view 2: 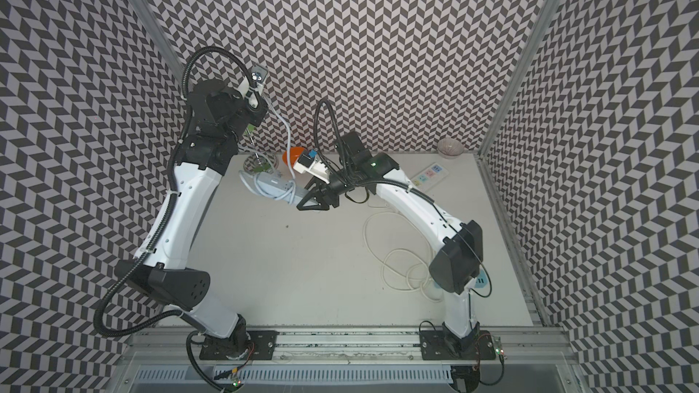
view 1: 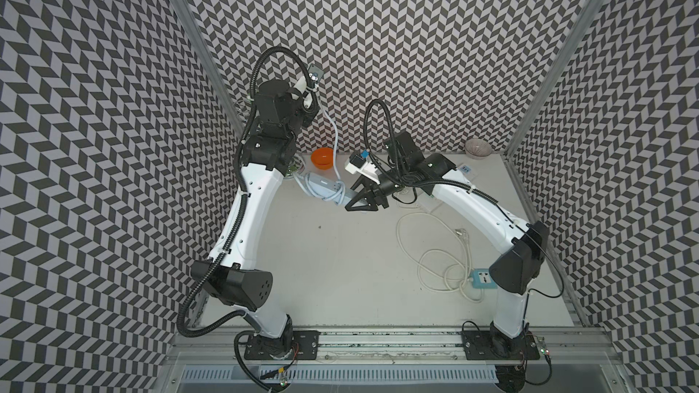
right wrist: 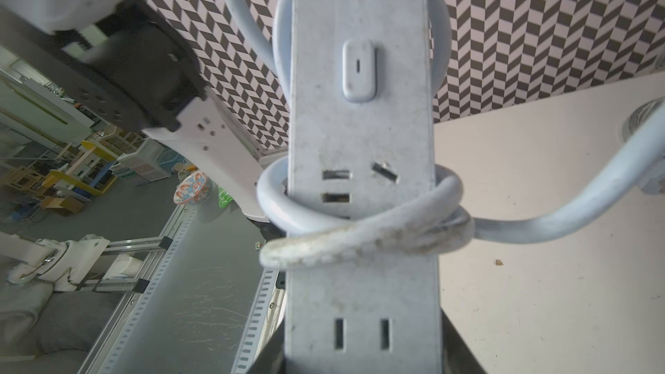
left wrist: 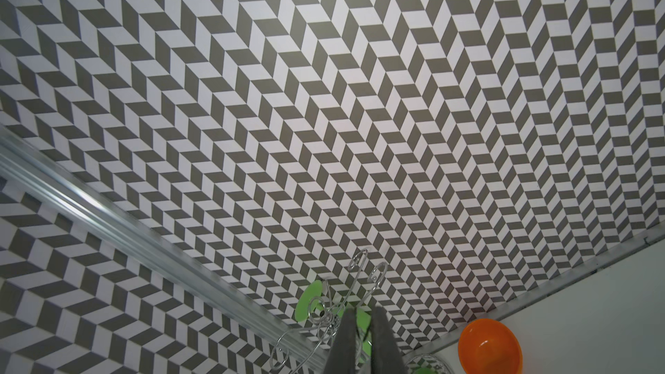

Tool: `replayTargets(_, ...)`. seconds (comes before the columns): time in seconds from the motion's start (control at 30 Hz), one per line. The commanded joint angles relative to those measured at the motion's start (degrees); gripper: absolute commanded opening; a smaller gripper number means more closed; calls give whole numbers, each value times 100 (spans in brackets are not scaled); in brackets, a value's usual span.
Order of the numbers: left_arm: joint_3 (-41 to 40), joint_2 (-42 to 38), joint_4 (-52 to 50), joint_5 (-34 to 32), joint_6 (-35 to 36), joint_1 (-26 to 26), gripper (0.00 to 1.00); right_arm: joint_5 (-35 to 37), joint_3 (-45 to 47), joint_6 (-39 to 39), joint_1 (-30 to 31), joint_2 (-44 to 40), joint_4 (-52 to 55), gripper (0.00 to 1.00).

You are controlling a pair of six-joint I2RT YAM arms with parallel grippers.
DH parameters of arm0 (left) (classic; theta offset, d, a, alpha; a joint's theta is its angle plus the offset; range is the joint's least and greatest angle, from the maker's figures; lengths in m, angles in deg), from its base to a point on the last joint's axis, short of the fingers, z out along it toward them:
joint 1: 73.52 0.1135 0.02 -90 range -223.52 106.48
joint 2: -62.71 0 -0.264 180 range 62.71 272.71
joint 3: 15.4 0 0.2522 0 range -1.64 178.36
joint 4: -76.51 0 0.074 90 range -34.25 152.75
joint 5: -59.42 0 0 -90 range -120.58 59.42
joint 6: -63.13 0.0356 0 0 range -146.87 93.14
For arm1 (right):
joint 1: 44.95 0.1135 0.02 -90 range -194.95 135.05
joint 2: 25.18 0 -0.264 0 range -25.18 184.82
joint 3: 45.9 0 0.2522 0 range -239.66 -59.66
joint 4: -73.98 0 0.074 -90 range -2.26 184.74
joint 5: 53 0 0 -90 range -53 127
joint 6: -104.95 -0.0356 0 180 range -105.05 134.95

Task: Wrap the cord around the power strip
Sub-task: Wrap the power cord around the power strip.

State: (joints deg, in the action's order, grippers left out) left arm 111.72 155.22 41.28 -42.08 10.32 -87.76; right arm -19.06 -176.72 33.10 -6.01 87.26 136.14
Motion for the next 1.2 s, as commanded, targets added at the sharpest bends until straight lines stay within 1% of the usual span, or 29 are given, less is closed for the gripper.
replayTargets(0.0, -618, -701, 870, -404, 384, -348, 4, 105, -464, -636, -275, 475, 102, 0)
replayTargets(0.13, -1549, -1358, 1208, -537, 482, -633, 5, 71, -678, -1407, -631, 680, -580, 0)
replayTargets(0.2, -1904, -1576, 1246, -597, 457, -775, 5, -10, -650, -1863, -859, 709, -1074, 0)
replayTargets(0.27, -2220, -1759, 1259, -616, 419, -970, 5, -99, -488, -2466, -1139, 689, -1839, 0)
replayTargets(0.33, -2525, -1894, 1337, -566, 400, -1188, 5, -259, -429, -2969, -1372, 695, -2515, 0)
replayTargets(0.43, -2898, -1982, 1388, -514, 288, -1572, 5, -493, -624, -3641, -1622, 826, -3336, 0)
replayTargets(0.57, -3267, -2026, 1417, -519, 88, -1919, 5, -623, -819, -4316, -1807, 920, -4199, 0)
replayTargets(0.7, -3549, -2155, 1466, -110, -325, -2068, 5, -819, -866, -5277, -1987, 969, -5470, 0)
replayTargets(0.77, -3767, -2257, 1592, 45, -453, -2164, 5, -907, -1168, -5605, -2054, 1103, -5780, 0)
replayTargets(0.87, -4052, -2348, 1653, 222, -469, -2266, 5, -1074, -1642, -5954, -2116, 1246, -6081, 0)
replayTargets(0.93, -4327, -2448, 1799, 375, -493, -2267, 5, -1279, -1600, -6469, -2160, 1152, -6826, 0)
replayTargets(1.0, -4515, -2528, 1954, 382, -505, -2253, 8, -1445, -1583, -6838, -2192, 1013, -7377, 0)
replayTargets(1.1, -4607, -2613, 2114, 647, -717, -2109, 13, -1712, -1514, -6850, -2196, 686, -7508, 0)
replayTargets(1.17, -4563, -2640, 2113, 1026, -948, -1978, 15, -1827, -1323, -6720, -2197, 385, -7473, 0)
